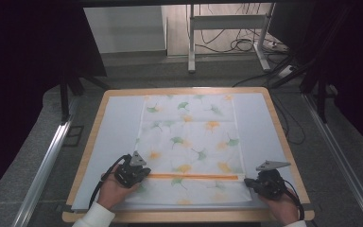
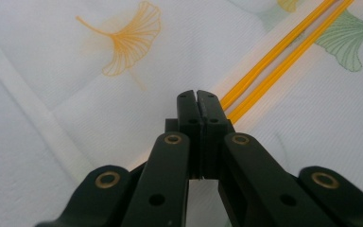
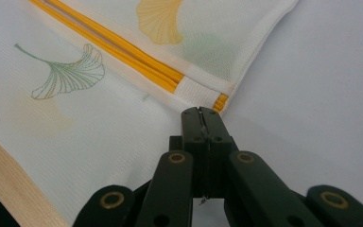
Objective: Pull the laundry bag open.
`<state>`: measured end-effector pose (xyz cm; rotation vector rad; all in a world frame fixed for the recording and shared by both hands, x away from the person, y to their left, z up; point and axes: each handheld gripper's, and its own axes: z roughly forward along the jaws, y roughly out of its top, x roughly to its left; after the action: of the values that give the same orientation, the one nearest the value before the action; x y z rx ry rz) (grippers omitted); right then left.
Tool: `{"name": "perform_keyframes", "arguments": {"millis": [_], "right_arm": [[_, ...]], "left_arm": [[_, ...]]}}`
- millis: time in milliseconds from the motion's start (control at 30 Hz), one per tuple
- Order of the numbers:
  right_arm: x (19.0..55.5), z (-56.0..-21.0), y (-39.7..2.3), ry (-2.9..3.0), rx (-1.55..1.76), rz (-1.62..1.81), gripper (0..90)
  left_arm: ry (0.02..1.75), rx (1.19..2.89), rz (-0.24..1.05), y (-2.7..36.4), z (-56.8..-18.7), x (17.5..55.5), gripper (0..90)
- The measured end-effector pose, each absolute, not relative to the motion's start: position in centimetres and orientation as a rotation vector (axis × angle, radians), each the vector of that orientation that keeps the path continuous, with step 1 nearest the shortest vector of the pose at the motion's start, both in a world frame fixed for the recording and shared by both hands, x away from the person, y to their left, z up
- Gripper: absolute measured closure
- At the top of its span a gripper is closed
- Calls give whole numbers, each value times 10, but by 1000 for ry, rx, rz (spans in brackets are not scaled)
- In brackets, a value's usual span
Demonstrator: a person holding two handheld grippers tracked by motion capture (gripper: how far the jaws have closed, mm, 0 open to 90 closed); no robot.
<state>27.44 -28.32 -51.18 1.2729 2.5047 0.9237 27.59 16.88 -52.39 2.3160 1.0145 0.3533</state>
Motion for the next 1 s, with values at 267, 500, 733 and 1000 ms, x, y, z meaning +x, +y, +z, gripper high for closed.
{"name": "perform_keyframes", "arguments": {"millis": [267,500,733,1000], "right_arm": [[274,-512,-283,2505,1274,925,897],[275,-512,-283,2506,1273,924,897],[274,-512,-283,2507,1275,920,897],[275,-511,-283,2508,1275,919,897]], "left_arm": [[1038,2311,359,177,-524,275,900],[1049,2307,354,181,-524,274,900],[1080,2296,358,192,-524,272,900],[1108,2280,353,203,-524,269,900]]}}
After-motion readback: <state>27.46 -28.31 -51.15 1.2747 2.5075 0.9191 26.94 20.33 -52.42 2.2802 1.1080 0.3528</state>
